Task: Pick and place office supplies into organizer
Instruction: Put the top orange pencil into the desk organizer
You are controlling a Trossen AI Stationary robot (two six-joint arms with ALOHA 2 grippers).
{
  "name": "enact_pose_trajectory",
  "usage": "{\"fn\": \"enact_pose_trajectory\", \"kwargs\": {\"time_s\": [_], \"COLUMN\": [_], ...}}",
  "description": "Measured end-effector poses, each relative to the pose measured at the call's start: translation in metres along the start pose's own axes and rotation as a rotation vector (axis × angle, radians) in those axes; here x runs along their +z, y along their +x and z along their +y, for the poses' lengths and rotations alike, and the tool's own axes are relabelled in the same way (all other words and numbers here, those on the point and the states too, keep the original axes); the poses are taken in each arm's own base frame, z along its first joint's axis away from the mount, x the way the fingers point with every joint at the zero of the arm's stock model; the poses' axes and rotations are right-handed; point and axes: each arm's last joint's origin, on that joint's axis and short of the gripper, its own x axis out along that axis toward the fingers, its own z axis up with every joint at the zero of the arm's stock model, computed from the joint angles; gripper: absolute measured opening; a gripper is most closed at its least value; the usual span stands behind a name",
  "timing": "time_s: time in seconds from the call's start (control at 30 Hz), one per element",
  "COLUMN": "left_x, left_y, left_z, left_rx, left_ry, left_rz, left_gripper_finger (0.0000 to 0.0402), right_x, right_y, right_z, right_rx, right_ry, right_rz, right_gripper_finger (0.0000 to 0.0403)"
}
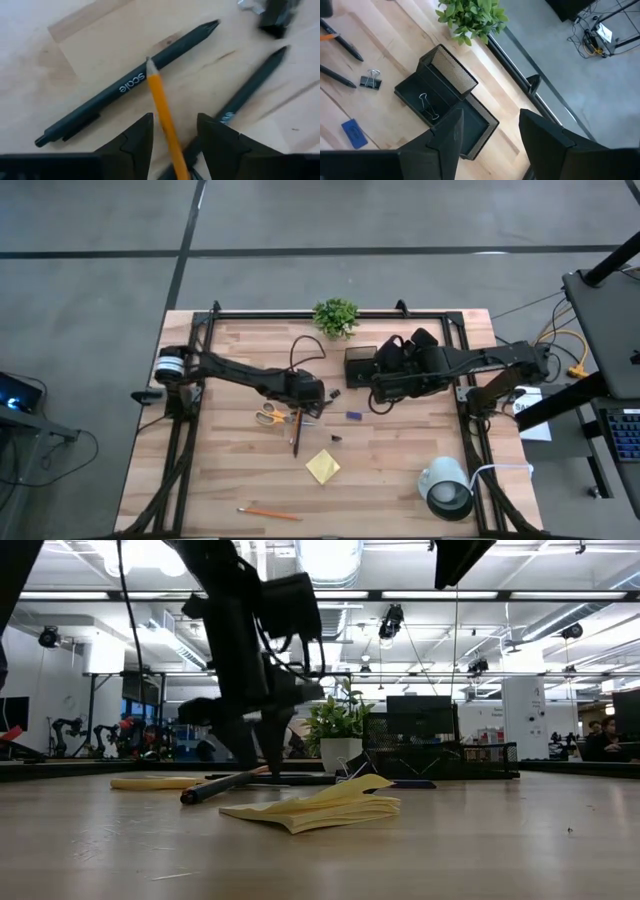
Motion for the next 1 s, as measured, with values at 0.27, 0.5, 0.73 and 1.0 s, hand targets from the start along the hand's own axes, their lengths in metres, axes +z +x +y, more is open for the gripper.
{"fn": "enact_pose_trajectory", "kwargs": {"time_s": [0.27, 0.5, 0.73, 1.0], "left_x": [-0.002, 0.005, 0.029, 0.045], "left_y": [0.009, 0.002, -0.085, -0.240], "left_z": [0.001, -0.002, -0.007, 0.029], "left_rx": [0.049, 0.039, -0.195, -0.658], "left_ry": [0.049, 0.166, 0.096, 0.112], "left_rz": [-0.021, -0.063, -0.315, -1.144], "left_gripper_finger": [0.0050, 0.0008, 0.0008, 0.0008], "right_x": [0.000, 0.000, -0.001, -0.015], "right_y": [0.000, 0.000, -0.003, -0.046], "right_z": [0.000, 0.001, 0.001, -0.012], "right_rx": [0.001, 0.002, 0.009, 0.097], "right_ry": [0.004, 0.024, 0.060, 0.353], "right_rz": [0.000, -0.001, -0.014, -0.307], "right_gripper_finger": [0.0178, 0.0173, 0.0171, 0.0166]}}
